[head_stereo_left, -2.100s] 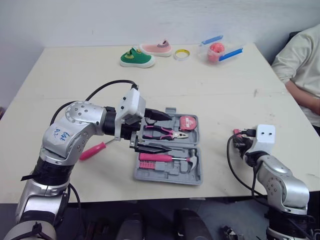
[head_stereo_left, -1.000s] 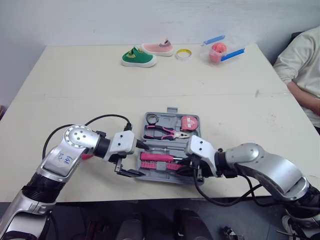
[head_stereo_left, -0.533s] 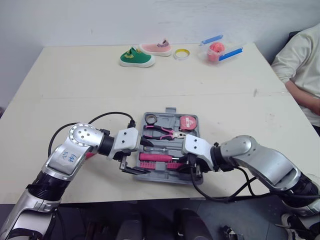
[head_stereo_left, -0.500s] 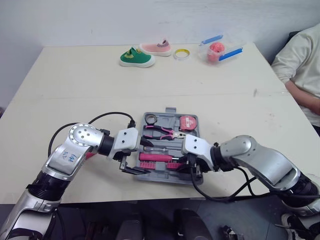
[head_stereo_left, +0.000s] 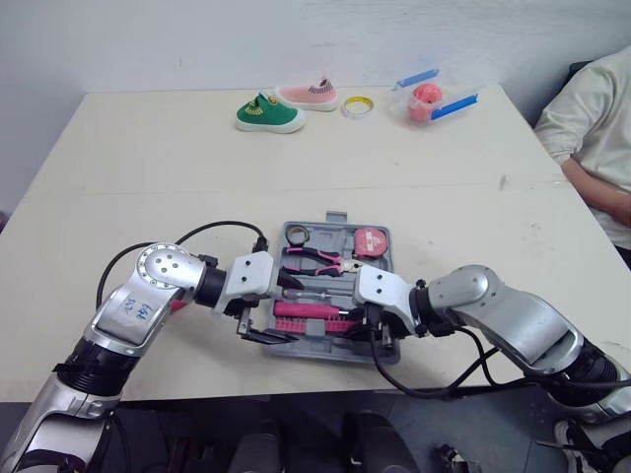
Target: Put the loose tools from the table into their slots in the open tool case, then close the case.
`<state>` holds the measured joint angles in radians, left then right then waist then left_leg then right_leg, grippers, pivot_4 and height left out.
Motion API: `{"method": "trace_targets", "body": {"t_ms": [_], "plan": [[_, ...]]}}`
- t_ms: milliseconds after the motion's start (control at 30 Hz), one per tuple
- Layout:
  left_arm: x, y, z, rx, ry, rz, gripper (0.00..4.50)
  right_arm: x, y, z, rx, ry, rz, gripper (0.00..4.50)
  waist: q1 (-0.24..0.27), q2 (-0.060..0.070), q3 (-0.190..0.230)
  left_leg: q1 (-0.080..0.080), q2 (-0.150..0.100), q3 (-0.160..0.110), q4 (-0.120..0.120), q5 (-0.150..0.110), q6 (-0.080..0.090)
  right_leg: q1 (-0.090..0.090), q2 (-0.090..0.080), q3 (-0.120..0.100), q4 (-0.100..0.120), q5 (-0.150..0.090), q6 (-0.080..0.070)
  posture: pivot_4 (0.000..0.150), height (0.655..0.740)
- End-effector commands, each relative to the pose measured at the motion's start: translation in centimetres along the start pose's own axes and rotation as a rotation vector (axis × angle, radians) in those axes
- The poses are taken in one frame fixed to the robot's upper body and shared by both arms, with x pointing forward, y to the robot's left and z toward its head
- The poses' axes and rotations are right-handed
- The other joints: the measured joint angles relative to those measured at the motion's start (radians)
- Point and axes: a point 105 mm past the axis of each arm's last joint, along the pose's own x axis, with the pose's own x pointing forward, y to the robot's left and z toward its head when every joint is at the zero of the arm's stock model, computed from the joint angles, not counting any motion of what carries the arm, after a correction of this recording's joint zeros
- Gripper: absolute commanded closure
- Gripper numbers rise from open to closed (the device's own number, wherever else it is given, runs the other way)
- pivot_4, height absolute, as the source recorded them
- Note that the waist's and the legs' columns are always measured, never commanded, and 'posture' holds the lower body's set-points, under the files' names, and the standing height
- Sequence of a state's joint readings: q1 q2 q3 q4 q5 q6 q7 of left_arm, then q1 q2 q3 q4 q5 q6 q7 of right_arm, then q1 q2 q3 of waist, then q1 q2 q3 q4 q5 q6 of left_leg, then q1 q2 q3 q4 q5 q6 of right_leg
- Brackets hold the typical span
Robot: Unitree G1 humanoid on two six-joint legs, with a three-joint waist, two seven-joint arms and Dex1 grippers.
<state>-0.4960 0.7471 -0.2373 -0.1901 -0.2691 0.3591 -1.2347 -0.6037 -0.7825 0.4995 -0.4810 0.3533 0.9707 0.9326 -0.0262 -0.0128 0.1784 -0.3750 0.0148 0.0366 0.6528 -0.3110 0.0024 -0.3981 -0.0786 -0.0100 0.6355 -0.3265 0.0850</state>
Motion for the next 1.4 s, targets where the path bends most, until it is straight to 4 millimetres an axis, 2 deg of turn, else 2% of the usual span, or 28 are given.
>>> {"method": "trace_targets", "body": {"t_ms": [33, 400, 567, 833, 1400], "plan": [[0.1, -0.2, 0.8, 0.046, -0.012, -0.001, 0.00, 0.2, 1.1, 0.2, -0.014, 0.006, 0.063, 3.70, 0.000, 0.000, 0.000, 0.000, 0.000, 0.000, 0.000, 0.000, 0.000, 0.000, 0.000, 0.000, 0.000, 0.000, 0.000, 0.150, 0.7400], [0.3, -0.7, 0.9, 0.033, -0.037, -0.020, 0.00, -1.4, 1.2, 1.2, -0.027, -0.014, 0.065, 3.70, 0.000, 0.000, 0.000, 0.000, 0.000, 0.000, 0.000, 0.000, 0.000, 0.000, 0.000, 0.000, 0.000, 0.000, 0.000, 0.150, 0.7400], [0.4, -1.2, 1.0, 0.041, -0.033, -0.047, 0.00, -1.1, 1.5, 0.9, -0.022, -0.006, 0.073, 3.70, 0.000, 0.000, 0.000, 0.000, 0.000, 0.000, 0.000, 0.000, 0.000, 0.000, 0.000, 0.000, 0.000, 0.000, 0.000, 0.150, 0.7400], [0.5, -1.1, 1.1, 0.045, -0.036, -0.049, 0.00, -0.4, 0.6, -0.1, -0.036, 0.041, 0.022, 3.70, 0.000, 0.000, 0.000, 0.000, 0.000, 0.000, 0.001, 0.000, 0.000, 0.000, 0.000, 0.000, 0.000, 0.000, 0.000, 0.150, 0.7400], [0.5, -0.9, 1.0, 0.046, -0.036, -0.037, 0.00, 0.1, 0.9, 0.4, -0.017, 0.024, 0.035, 3.70, -0.001, 0.000, 0.000, 0.000, 0.000, 0.000, 0.001, 0.000, 0.000, 0.000, 0.000, 0.000, 0.001, 0.000, 0.000, 0.150, 0.7400]]}}
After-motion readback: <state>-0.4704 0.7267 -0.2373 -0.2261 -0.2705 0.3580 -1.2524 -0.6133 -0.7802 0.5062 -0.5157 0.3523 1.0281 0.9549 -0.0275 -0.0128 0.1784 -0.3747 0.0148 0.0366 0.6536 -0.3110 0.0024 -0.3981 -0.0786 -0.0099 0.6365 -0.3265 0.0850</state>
